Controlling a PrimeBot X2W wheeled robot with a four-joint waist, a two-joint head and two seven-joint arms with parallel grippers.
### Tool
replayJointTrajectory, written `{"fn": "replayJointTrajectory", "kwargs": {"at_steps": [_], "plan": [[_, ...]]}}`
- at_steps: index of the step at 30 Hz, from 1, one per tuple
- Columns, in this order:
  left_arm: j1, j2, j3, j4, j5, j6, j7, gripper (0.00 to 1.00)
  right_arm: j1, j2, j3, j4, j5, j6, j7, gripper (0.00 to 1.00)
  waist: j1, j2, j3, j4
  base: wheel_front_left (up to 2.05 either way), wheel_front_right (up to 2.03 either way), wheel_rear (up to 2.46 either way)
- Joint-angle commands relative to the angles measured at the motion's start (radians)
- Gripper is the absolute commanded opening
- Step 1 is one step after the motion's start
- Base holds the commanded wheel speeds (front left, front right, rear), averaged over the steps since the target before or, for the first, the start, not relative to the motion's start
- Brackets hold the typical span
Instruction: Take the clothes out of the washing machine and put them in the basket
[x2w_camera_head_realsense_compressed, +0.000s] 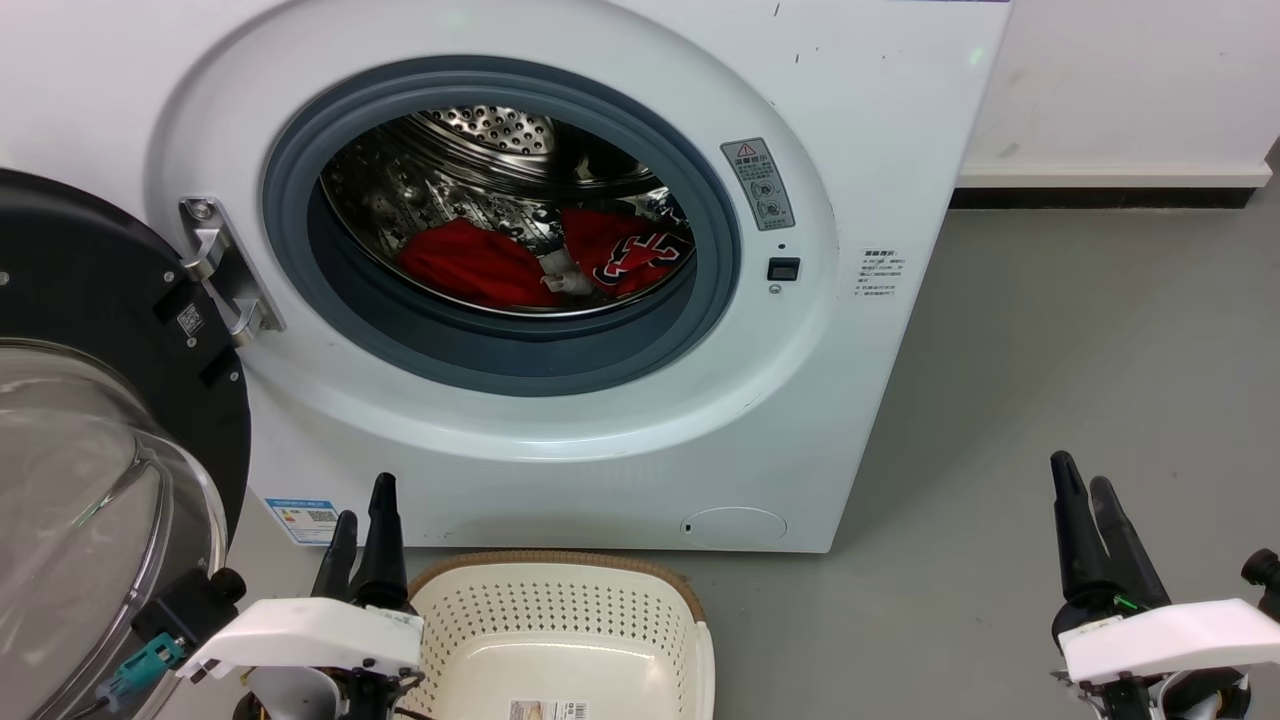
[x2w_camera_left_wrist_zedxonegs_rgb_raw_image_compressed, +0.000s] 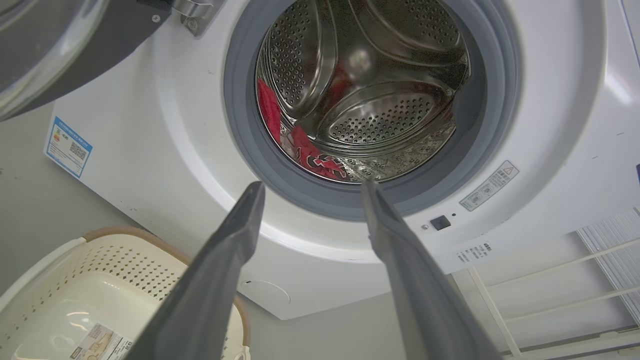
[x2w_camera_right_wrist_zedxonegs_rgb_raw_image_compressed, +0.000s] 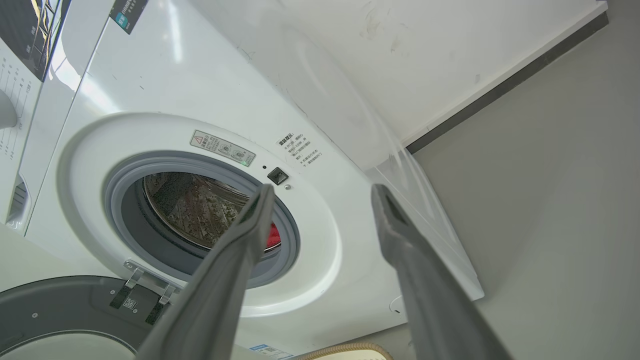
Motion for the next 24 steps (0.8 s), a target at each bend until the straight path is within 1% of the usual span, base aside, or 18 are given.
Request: {"fn": "replayJointTrajectory", "kwargs": {"at_steps": [1,5,9,24], "plan": [[-0.002,0.002,-0.005,-0.02,0.035,0.006,-0.009,1.0,-0.001,-0.001,0.002,-0.022,-0.036,0.0,-0.009,1.0,0.0,0.0,0.0,0.0,0.0,0.0,0.0],[0.002,0.002,-0.016,-0.028,0.098,0.02,-0.023,1.0,0.007,-0.001,0.003,-0.033,-0.102,0.0,-0.022,1.0,0.0,0.0,0.001,0.001,0.0,0.0,0.0],[0.007,0.002,-0.025,-0.037,0.153,0.024,-0.036,1.0,0.015,-0.001,0.006,-0.046,-0.164,0.0,-0.036,1.0,0.0,0.0,0.002,0.001,0.0,0.0,0.0],[0.029,0.002,-0.038,-0.072,0.335,0.019,-0.08,1.0,0.044,-0.001,0.006,-0.098,-0.359,0.0,-0.081,1.0,0.0,0.0,0.007,0.0,0.0,0.0,0.0]]}}
